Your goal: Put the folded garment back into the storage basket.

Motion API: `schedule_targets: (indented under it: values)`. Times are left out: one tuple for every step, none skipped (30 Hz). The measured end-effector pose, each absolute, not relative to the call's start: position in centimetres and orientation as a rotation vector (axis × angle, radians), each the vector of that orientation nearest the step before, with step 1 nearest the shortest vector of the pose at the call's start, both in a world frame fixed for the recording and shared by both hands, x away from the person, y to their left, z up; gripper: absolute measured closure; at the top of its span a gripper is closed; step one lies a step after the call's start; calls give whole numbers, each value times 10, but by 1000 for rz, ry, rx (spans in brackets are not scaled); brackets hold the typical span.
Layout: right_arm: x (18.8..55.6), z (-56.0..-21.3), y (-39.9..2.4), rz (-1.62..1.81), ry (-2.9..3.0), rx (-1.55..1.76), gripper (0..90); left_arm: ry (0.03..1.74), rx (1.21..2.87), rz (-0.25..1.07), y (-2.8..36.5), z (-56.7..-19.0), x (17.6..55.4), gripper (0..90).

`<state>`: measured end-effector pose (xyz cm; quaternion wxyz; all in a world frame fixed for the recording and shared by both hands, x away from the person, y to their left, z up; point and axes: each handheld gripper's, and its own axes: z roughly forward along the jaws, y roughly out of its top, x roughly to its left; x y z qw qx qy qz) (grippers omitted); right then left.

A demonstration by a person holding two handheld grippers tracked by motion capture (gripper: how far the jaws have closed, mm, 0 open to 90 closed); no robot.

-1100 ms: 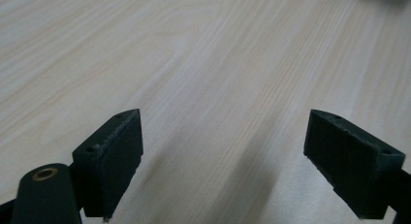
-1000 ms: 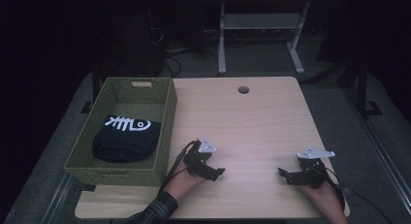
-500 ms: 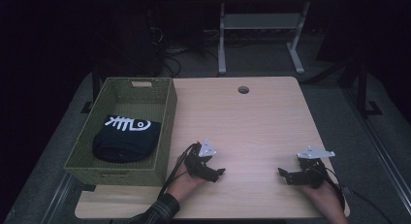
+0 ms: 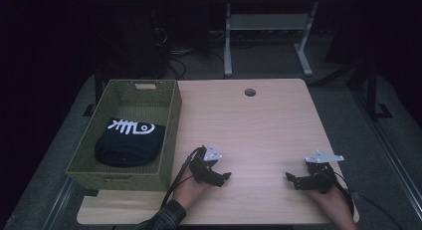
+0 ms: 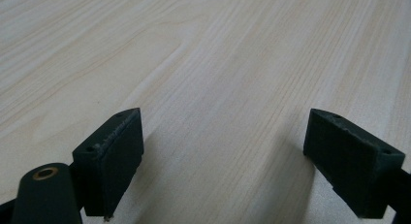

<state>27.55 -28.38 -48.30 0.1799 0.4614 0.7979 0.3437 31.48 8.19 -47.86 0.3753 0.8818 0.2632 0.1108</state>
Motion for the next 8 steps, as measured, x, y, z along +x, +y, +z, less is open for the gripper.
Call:
schedule_targets:
  values:
    - [276, -483, -284, 971, 2255, 1303, 78, 674, 2256, 284, 82, -479, 315, 140]
    - [276, -483, -284, 971, 2255, 1304, 78, 675, 2256, 285, 82, -479, 315, 140]
    - [276, -483, -284, 971, 2255, 1303, 78, 680, 2255, 286, 82, -479, 314, 140]
    - [276, -483, -284, 971, 2255, 1304, 78, 682, 2255, 287, 82, -479, 314, 140]
    - [276, -483, -284, 971, 2255, 1304, 78, 683, 2254, 287, 81, -479, 314, 140]
    - [276, -483, -284, 971, 2255, 1304, 78, 684, 2254, 288, 81, -479, 314, 140]
    - [276, -483, -284, 971, 2255, 1304, 78, 684, 2254, 288, 81, -479, 314, 140]
    - [276, -483, -284, 971, 2255, 1304, 78, 683, 2255, 288, 81, -479, 314, 140]
